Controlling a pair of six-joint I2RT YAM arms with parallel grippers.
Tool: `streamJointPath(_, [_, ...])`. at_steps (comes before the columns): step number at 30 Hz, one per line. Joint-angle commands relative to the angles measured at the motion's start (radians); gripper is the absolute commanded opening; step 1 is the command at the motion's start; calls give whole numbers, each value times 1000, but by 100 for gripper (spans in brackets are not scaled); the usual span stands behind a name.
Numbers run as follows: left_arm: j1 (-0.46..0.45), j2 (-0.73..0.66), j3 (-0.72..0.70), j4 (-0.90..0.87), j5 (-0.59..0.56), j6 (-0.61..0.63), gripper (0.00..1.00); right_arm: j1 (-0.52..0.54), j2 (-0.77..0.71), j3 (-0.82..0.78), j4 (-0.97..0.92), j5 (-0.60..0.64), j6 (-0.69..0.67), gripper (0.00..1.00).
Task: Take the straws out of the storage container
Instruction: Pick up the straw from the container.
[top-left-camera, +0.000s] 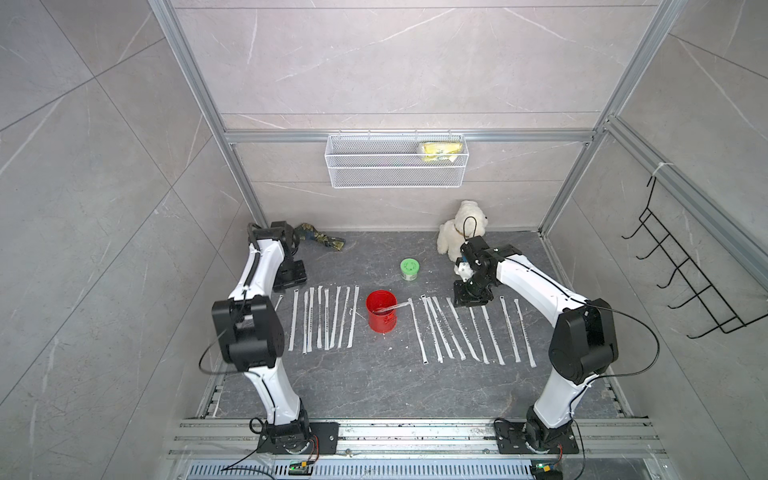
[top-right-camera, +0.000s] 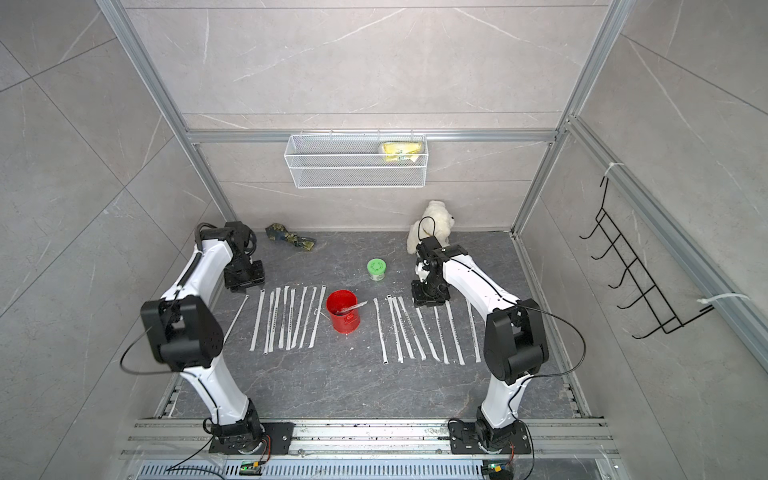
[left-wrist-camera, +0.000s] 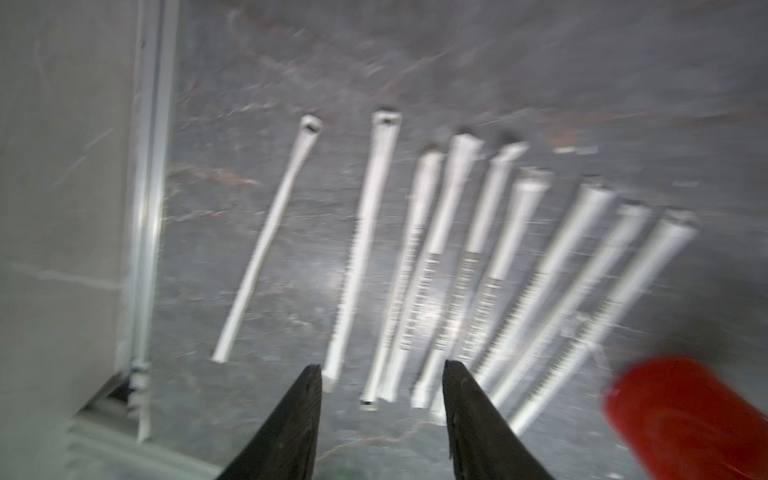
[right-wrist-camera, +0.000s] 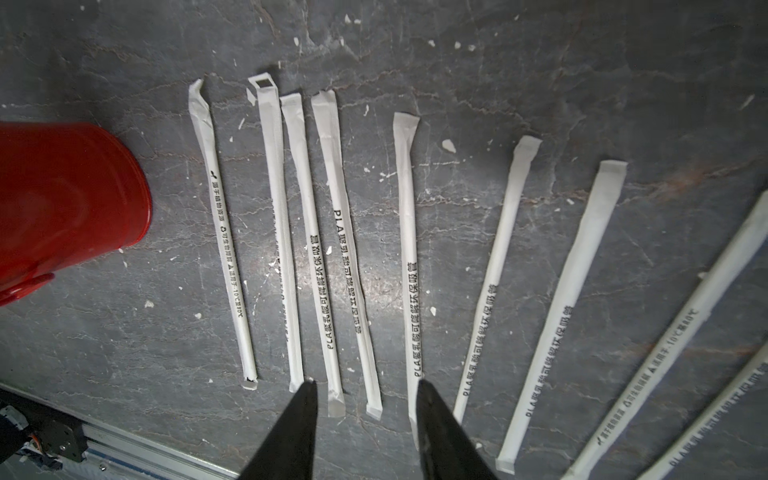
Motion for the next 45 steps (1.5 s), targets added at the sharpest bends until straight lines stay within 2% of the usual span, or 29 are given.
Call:
streamJointPath(1, [-183, -207, -76, 213, 204, 51, 64, 7, -61, -20, 15, 9, 31, 44])
streamJointPath(3, [-321, -268, -142, 267, 146, 104, 78, 7, -74, -28, 22, 8, 33, 46])
streamJointPath(5, [-377, -292, -188, 282, 150, 106, 82, 8, -81, -31, 27, 2, 34, 47])
streamJointPath(14, [-527, -398, -364, 297, 126, 108, 82, 7, -105, -58, 52, -14, 40, 49])
streamJointPath(22, [-653, -386, -431, 293, 78, 110, 82, 8, -112, -101, 81, -27, 56, 49])
streamJointPath(24, [-686, -372, -432, 294, 57, 110, 79, 8, -115, -112, 87, -27, 59, 49])
streamJointPath(31, [-738, -274, -372, 312, 33, 141, 76, 8, -108, -122, 91, -25, 57, 49])
streamJointPath(41, [-744, -127, -263, 338, -35, 200, 75, 7, -93, -122, 87, -25, 47, 49])
streamJointPath(42, [-745, -111, -249, 340, -39, 205, 72, 7, -91, -121, 87, -25, 46, 49])
streamJointPath(45, [-745, -70, -210, 336, -50, 221, 54, 5, -83, -119, 84, -22, 44, 49])
